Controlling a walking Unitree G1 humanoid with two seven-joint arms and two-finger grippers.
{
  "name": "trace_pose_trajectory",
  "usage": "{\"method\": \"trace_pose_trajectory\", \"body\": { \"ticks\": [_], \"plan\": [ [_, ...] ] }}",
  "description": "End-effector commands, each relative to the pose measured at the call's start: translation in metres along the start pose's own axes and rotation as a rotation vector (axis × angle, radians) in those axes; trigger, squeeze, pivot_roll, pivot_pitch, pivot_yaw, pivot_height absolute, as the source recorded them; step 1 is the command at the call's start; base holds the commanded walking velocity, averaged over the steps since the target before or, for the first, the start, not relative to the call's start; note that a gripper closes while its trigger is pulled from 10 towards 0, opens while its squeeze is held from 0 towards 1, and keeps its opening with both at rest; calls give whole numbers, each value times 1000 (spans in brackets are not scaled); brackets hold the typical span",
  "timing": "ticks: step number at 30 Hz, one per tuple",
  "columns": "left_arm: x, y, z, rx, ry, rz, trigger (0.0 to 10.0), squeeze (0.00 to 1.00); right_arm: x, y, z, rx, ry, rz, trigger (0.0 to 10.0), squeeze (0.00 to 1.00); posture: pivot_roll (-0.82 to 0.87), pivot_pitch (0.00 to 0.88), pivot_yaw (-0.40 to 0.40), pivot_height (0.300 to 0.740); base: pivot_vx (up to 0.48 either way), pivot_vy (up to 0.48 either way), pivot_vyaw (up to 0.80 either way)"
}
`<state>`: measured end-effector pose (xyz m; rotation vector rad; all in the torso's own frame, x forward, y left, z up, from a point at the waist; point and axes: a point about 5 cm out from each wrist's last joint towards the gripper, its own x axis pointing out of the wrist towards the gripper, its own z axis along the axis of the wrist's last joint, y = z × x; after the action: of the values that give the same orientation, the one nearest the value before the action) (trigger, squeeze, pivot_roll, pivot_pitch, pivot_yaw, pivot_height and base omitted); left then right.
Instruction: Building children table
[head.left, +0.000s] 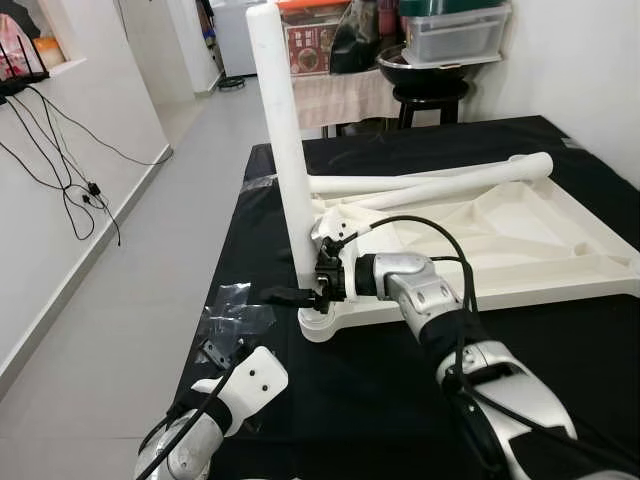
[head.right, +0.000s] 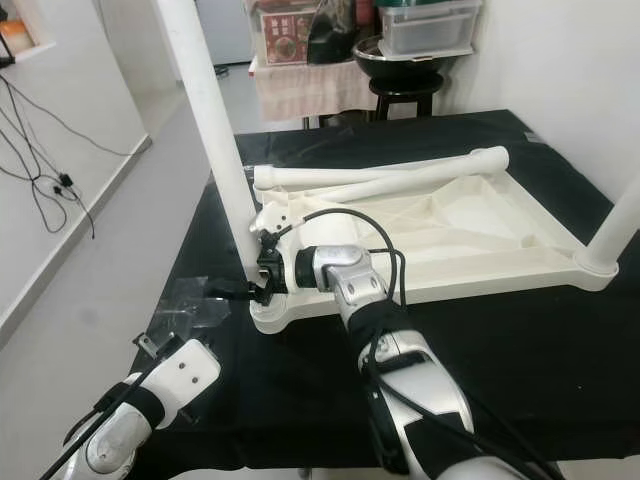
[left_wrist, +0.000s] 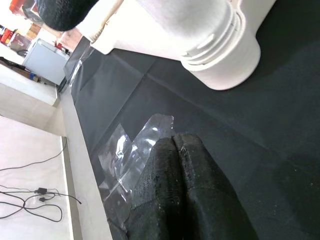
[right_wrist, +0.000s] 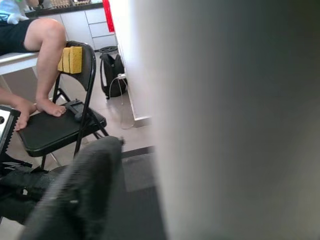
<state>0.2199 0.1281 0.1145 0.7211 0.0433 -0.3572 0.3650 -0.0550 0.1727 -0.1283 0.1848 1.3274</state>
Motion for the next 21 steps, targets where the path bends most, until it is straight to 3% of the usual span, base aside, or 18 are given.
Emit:
{"method": "trace_pose_trajectory", "body": {
  "ticks": [1,9,13,14,15,16,17,19,20,21],
  "plan": [
    [-1,1,-7,14,23,-7,10000,0,11,8,-3,19,-2,73,0,0,-21,0,85,740,0,0,0],
    [-1,-2,-4,13,18,-7,10000,0,2,0,-10,48,-27,-40,0,0,-32,0,77,740,0,0,0],
    [-4,-2,-2,13,16,-7,10000,0,-4,-1,-24,89,-14,-173,0,0,-43,5,73,740,0,0,0],
    [-5,-2,-2,13,15,-7,10000,0,-4,-1,-37,158,26,-308,0,0,-42,6,72,740,0,0,0],
    [-5,-2,-2,13,15,-7,10000,0,-4,-1,-37,158,26,-308,0,0,-42,6,72,740,0,0,0],
    [-6,-1,-2,13,15,-7,10000,0,-9,-2,-47,183,33,-622,0,0,-45,17,75,740,0,0,0],
    [-7,0,-2,13,14,-7,10000,0,-12,17,-56,187,26,-774,0,0,-53,24,85,740,0,0,0],
    [-7,0,-2,13,14,-7,10000,0,-12,17,-56,187,26,-774,0,0,-53,24,85,740,0,0,0],
    [-8,1,-3,12,14,-7,10000,0,-19,33,-57,181,9,-889,0,0,-58,25,85,740,0,0,0],
    [-8,1,-3,12,14,-7,10000,0,-19,33,-57,181,9,-889,0,0,-58,25,85,740,0,0,0]
  ]
}}
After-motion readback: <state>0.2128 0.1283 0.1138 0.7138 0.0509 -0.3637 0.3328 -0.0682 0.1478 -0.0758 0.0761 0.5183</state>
